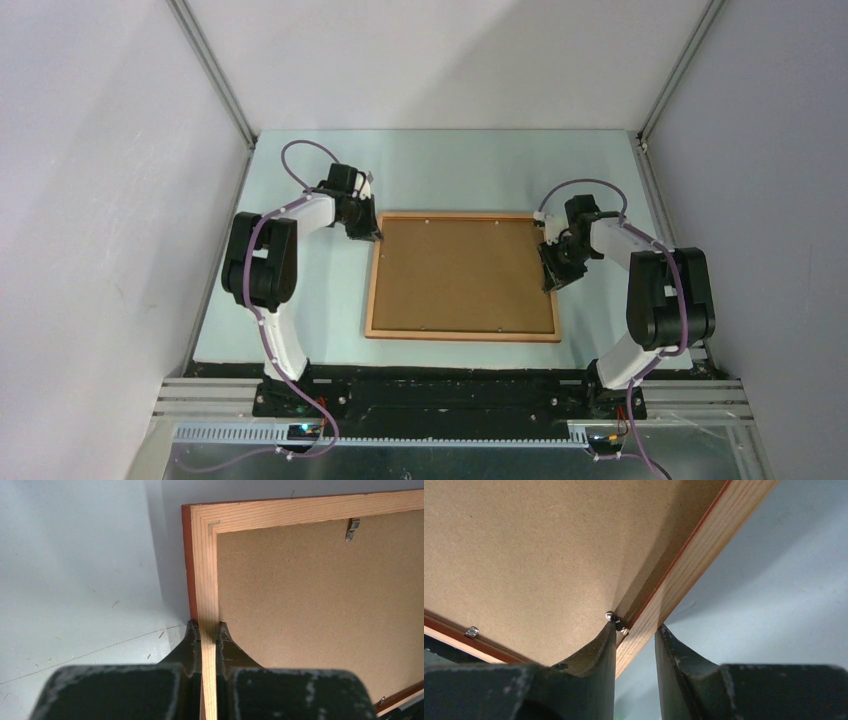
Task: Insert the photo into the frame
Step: Install the photo frame at the center of the board.
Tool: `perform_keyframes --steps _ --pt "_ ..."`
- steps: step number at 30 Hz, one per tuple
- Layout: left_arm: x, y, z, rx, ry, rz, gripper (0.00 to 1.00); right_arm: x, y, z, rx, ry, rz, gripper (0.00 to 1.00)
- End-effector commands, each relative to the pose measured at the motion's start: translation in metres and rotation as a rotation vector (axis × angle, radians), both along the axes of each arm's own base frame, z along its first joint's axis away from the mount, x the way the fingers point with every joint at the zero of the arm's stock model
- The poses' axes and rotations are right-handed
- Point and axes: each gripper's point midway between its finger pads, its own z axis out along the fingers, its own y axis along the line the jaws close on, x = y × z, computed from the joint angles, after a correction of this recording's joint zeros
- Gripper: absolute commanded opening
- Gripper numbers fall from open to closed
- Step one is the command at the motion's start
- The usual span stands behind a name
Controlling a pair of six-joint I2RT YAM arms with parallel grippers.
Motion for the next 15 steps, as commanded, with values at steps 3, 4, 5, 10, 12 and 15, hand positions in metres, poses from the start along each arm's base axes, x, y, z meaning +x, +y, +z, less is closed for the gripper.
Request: perform_keyframes --steps 3,4,5,10,12,15 --pt "-0.023 -0.01 -0.027 -0.023 0.094 -0.064 0.0 0.01 0.001 -0.006 -0.032 -0.038 0.121 0.32" --pt "-0.023 -0.01 -0.027 -0.023 0.095 -0.064 0.0 0.011 0.001 -0.006 -0.033 -0.043 0.128 0.32" --pt "-0.023 -0.01 -0.027 -0.023 0.095 -0.063 0.0 0.013 0.001 -0.005 -0.033 -0.047 0.135 0.32" --pt "-0.023 -0.01 -0.027 -0.02 0.094 -0.065 0.0 0.018 0.001 -0.004 -0.032 -0.062 0.171 0.32" --pt "-0.023 -0.01 -0.027 -0.02 0.094 -0.065 0.0 0.02 0.002 -0.002 -0.028 -0.069 0.185 0.32" --pt "-0.023 -0.01 -0.027 -0.022 0.095 -0.065 0.0 0.024 0.002 0.0 -0.024 -0.081 0.205 0.33"
